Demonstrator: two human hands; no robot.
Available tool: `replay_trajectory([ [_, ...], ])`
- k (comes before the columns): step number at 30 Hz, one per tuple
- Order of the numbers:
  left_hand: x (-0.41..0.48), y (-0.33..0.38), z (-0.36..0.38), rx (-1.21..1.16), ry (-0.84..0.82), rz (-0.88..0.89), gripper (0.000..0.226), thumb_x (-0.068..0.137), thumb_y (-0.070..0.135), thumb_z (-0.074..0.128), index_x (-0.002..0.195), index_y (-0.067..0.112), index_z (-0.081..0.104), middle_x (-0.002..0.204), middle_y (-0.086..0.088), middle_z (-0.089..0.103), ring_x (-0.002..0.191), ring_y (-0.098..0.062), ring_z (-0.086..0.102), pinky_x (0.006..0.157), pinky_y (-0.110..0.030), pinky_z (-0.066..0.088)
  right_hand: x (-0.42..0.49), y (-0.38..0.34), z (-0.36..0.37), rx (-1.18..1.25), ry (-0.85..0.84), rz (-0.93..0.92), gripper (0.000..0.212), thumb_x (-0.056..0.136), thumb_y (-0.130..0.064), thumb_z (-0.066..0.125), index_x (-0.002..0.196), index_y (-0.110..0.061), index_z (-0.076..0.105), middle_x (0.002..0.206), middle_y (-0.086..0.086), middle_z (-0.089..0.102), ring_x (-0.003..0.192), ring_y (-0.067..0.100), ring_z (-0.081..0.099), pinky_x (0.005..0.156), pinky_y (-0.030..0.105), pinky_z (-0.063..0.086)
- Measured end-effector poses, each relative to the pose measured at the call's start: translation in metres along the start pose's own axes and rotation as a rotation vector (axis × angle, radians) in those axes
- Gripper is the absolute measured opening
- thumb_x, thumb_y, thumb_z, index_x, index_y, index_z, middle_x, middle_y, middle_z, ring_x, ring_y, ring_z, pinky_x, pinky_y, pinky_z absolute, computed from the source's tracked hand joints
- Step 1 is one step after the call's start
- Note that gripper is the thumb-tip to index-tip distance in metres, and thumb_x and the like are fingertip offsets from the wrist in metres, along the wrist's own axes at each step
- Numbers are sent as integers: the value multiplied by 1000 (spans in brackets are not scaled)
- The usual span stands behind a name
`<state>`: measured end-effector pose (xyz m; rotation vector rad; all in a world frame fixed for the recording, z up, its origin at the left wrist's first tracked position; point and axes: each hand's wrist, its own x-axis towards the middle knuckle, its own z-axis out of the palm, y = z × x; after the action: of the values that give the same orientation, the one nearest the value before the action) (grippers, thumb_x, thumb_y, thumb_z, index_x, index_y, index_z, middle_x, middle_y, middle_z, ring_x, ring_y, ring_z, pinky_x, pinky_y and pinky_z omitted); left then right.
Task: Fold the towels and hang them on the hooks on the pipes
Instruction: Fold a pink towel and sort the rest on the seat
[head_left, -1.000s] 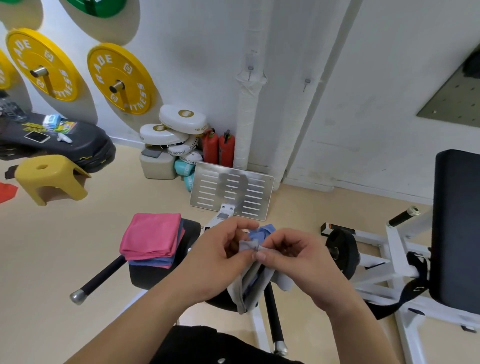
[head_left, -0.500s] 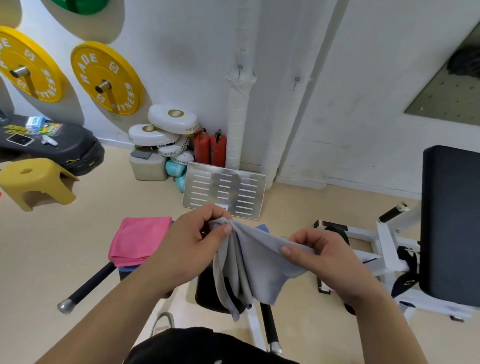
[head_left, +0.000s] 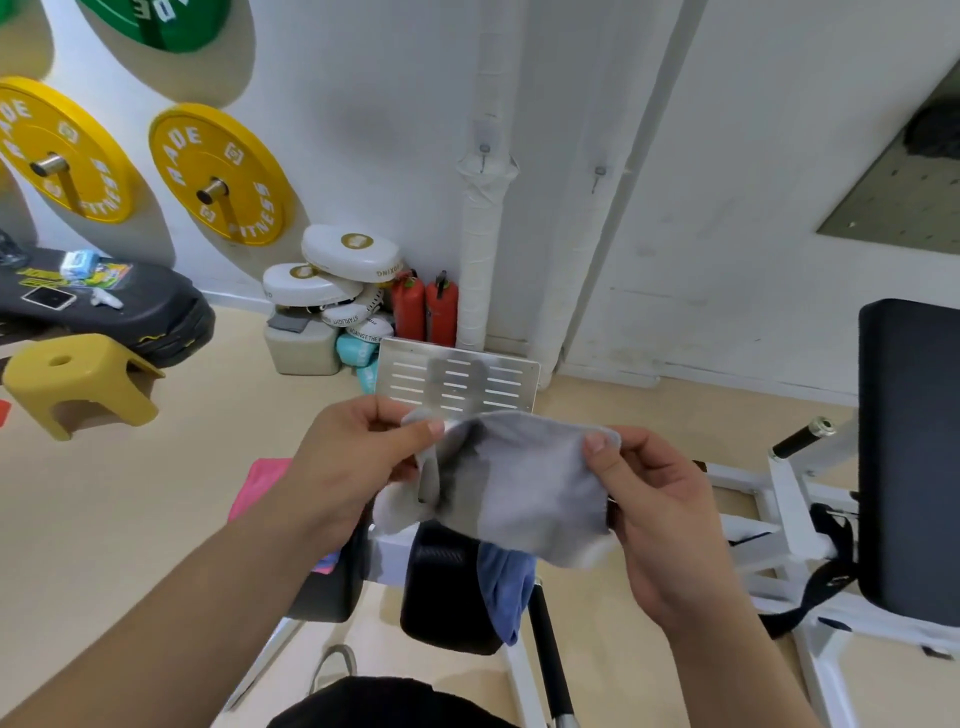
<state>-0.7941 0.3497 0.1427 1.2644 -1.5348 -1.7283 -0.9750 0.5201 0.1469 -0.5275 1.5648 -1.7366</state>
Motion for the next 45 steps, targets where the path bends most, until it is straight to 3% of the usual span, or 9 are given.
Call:
replay_trajectory([
  [6, -11, -12, 17, -50, -112, -44, 9, 91, 20, 77, 94, 12, 80, 102, -32, 70, 85, -30, 65, 97, -63, 54, 6, 15, 20, -159, 48, 52, 19, 97, -24, 67, 86, -28, 82, 88, -3, 79, 86, 14, 70, 87, 42, 57],
  [9, -13, -18, 27, -67, -110, -63, 11, 96, 20, 71, 93, 19, 81, 99, -16, 78, 90, -22, 68, 100, -51, 57, 7, 23, 38, -259, 9, 76, 21, 98, -22, 67, 86, -28, 83, 89, -1, 81, 86, 12, 74, 90, 46, 60],
  [13, -17, -15, 29, -69, -170, -91, 23, 101, 17, 62, 93, 23, 82, 92, -1, 81, 90, -11, 74, 85, -25, 61, 11, 28, 61, -344, -48, 79, 20, 97, -20, 69, 92, -32, 84, 94, -5, 81, 96, 15, 75, 93, 41, 59],
  [18, 1, -5, 6, -101, -72, -72, 21, 99, 18, 64, 95, 26, 83, 96, 3, 81, 100, -18, 75, 95, -36, 59, 18, 29, 82, -385, 78, 9, 17, 90, -16, 77, 85, -30, 84, 88, -9, 81, 88, 8, 74, 85, 30, 58],
  [26, 18, 20, -30, -64, -206, -28, 28, 99, 12, 64, 88, 28, 83, 90, 6, 82, 92, -12, 77, 84, -23, 61, 21, 17, 146, -408, 198, -12, 22, 88, -8, 78, 80, -29, 80, 75, -16, 79, 73, -5, 73, 66, 4, 50],
  [31, 25, 27, -48, -61, -279, -18, 26, 99, 12, 64, 91, 29, 83, 91, 9, 81, 91, -5, 76, 75, -11, 57, 14, 18, 172, -414, 216, 26, 24, 95, -13, 69, 90, -33, 81, 84, -13, 79, 82, -1, 73, 74, 11, 52],
  [36, 32, 24, -60, 23, -360, 155, 32, 87, 6, 77, 93, 37, 82, 93, 9, 77, 89, -8, 73, 79, -20, 60, 3, 25, 186, -2, 218, 134, 26, 88, -30, 63, 100, -14, 79, 101, 17, 76, 101, 40, 72, 93, 54, 58],
  [40, 34, 23, -57, 113, -286, 228, 31, 81, 9, 83, 92, 37, 82, 94, 6, 72, 83, -7, 68, 76, -22, 58, -5, 10, 190, 237, 173, 187, 31, 101, -4, 47, 100, 0, 78, 107, 27, 76, 108, 38, 74, 95, 46, 57],
  [45, 34, 33, -51, 123, -261, 160, 18, 90, 12, 75, 90, 28, 82, 89, 12, 77, 78, -4, 71, 66, -22, 54, 3, -1, 169, -50, 178, 135, 28, 100, 0, 54, 102, -12, 80, 102, 8, 80, 103, 20, 76, 87, 32, 62],
])
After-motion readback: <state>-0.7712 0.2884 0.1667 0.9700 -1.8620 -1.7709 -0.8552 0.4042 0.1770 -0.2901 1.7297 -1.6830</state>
